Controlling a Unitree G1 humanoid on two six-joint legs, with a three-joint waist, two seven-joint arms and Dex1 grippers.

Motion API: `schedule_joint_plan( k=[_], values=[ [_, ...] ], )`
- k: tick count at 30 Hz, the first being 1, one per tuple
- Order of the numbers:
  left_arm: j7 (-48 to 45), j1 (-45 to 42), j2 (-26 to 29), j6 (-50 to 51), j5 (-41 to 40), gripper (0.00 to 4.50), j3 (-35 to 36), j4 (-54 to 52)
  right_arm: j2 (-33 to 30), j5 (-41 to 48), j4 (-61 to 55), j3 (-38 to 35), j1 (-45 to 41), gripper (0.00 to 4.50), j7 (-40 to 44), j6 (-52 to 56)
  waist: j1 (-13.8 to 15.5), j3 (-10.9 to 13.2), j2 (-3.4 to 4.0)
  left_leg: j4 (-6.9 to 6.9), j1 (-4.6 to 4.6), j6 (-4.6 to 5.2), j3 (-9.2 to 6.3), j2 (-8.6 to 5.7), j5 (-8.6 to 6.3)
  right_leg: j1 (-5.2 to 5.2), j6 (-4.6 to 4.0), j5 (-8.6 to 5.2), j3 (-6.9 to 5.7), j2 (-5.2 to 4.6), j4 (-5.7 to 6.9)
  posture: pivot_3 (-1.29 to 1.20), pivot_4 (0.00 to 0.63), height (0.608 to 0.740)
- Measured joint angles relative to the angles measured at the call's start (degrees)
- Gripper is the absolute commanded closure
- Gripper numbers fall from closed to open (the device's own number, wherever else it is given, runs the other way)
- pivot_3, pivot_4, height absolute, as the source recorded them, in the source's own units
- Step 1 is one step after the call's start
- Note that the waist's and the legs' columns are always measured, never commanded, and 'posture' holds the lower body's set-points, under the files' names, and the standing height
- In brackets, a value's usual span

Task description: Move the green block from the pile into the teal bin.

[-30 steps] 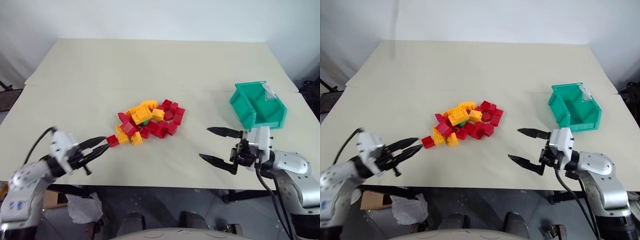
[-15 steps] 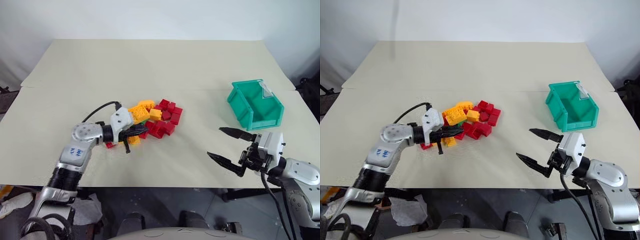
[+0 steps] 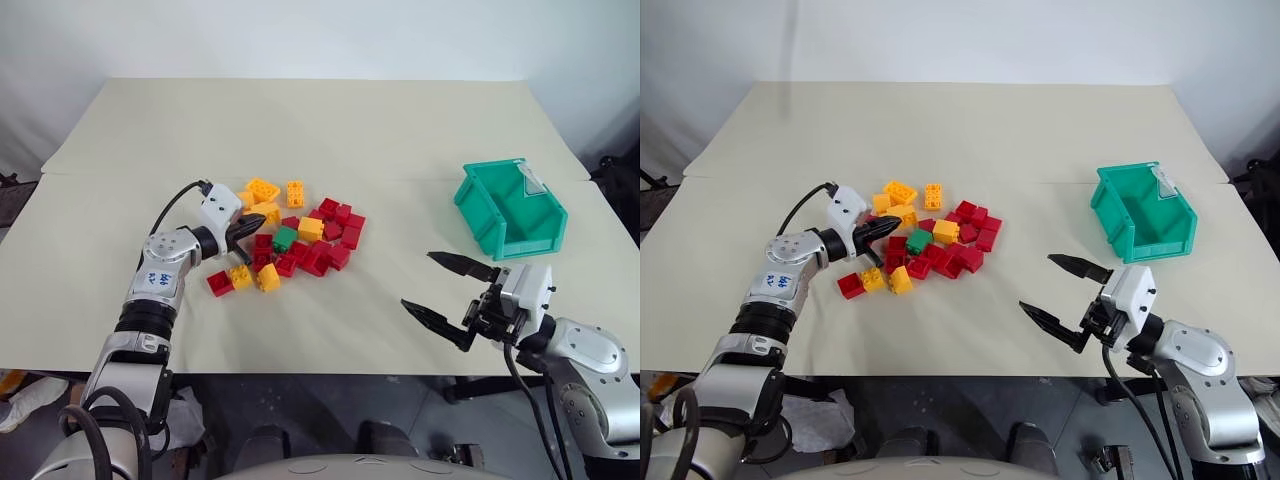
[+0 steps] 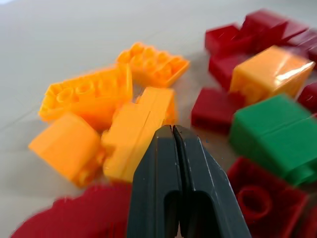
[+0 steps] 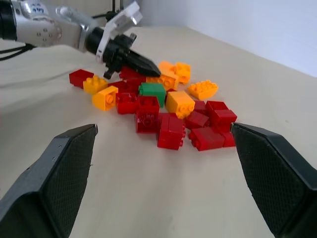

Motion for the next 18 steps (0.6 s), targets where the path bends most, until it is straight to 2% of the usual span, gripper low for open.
schedule_joint_plan(
  k=[5, 9, 12, 16, 17, 18],
  values=[
    [-9.6, 7.1, 3.1, 0.3, -2.5, 4.46, -0.1, -9.4, 0.1, 0.0, 0.3, 0.5, -0.9, 0.0, -0.2, 0.0, -0.4, 0.0, 0.0, -0.05, 0.01, 0.0, 0.03, 0.01, 0.0, -0.06, 0.0, 0.0, 0.01, 0.0, 0.03, 0.0, 0.15, 0.74],
    [-16.0, 12.2, 8.0, 2.4, -2.7, 4.46, -1.7, -18.3, 0.1, 0.0, 0.6, 0.7, -1.7, 0.0, -0.1, 0.1, -0.1, 0.0, 0.0, 0.02, 0.0, 0.0, 0.03, 0.02, 0.0, -0.06, 0.0, 0.0, 0.03, 0.0, 0.07, 0.0, 0.15, 0.74],
    [-17.0, 14.7, 9.7, 5.7, -3.5, 4.46, -1.2, -23.5, 0.1, 0.1, 0.6, 0.8, -1.9, 0.0, 0.1, 0.3, -0.1, 0.0, 0.0, 0.05, -0.02, 0.02, 0.04, 0.02, -0.01, -0.06, 0.0, 0.0, 0.06, 0.0, 0.07, 0.0, 0.15, 0.74],
    [-18.0, 19.2, 11.7, 8.7, -8.9, 4.46, 4.4, -28.1, 0.1, 0.2, 0.7, 1.2, -2.5, 0.0, 0.4, 0.5, -0.1, 0.0, 0.0, 0.03, -0.04, 0.03, 0.02, 0.03, -0.03, -0.09, 0.0, 0.0, 0.07, 0.0, 0.09, 0.0, 0.15, 0.74],
    [-18.3, 21.2, 12.7, 9.6, -10.9, 4.09, 7.1, -29.0, 0.1, 0.2, 0.8, 1.3, -2.6, 0.0, 0.7, 0.5, -0.5, 0.0, 0.0, -0.01, -0.02, 0.02, 0.05, 0.05, -0.03, -0.12, 0.0, 0.0, 0.1, 0.0, 0.1, 0.0, 0.15, 0.74],
    [-18.3, 23.8, 13.9, 10.8, -13.1, 3.9, 10.7, -29.9, 0.0, 0.3, 0.9, 1.4, -2.8, 0.0, 1.0, 0.6, -0.9, 0.0, 0.0, -0.05, -0.01, 0.02, 0.06, 0.07, -0.04, -0.16, 0.0, 0.0, 0.1, 0.0, 0.15, 0.0, 0.15, 0.74]
  ],
)
